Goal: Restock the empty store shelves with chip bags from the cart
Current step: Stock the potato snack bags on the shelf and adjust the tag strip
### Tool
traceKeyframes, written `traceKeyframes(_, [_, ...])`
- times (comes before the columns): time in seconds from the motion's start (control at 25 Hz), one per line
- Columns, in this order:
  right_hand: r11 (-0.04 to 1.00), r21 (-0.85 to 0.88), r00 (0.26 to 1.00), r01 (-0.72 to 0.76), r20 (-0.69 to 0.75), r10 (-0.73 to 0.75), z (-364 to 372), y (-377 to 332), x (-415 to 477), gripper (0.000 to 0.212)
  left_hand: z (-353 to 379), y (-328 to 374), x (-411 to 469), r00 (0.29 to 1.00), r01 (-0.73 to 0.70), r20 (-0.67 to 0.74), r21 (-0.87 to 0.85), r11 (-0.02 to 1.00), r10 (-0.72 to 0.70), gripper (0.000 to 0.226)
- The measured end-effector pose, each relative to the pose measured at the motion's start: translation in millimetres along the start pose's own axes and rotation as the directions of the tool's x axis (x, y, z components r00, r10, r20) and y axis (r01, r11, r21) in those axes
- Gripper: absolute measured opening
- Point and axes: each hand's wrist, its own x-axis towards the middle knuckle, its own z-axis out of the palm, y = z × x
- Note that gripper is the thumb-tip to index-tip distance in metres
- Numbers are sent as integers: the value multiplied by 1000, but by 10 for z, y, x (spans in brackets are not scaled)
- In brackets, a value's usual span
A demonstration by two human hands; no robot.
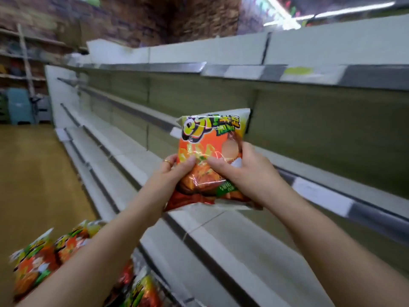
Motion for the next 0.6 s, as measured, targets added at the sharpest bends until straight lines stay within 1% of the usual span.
traceKeyframes(0.08, [999,-30,996,-40,-75,37,-459,30,-14,67,396,161,125,997,-19,79,50,999,15,39])
traceKeyframes(0.12, [998,-16,993,-62,-99,60,-642,72,4,67,571,233,199,993,-29,121,102,994,16,37])
traceKeyframes(0.2, [995,24,988,-93,-121,95,-963,215,43,63,950,350,344,980,-36,201,213,976,-7,39])
traceKeyframes(0.28, [989,79,983,-127,-127,136,-1210,373,89,63,1281,399,509,964,-15,259,302,953,-67,42])
traceKeyframes(0.32, [984,79,975,-163,-139,172,-1315,459,85,64,1432,397,594,954,6,282,334,943,-106,42])
traceKeyframes(0.4, [964,48,949,-261,-172,265,-1558,646,25,65,1761,348,773,923,35,341,388,921,-179,45])
traceKeyframes(0.48, [931,68,911,-358,-194,365,-1755,844,-38,54,2052,232,962,882,26,406,463,886,-238,47])
traceKeyframes(0.52, [905,71,883,-420,-197,426,-1836,919,-63,48,2193,171,1036,866,22,428,487,873,-260,43])
traceKeyframes(0.6, [850,13,834,-527,-185,520,-1959,1078,-48,43,2473,47,1212,842,25,459,490,872,-282,23])
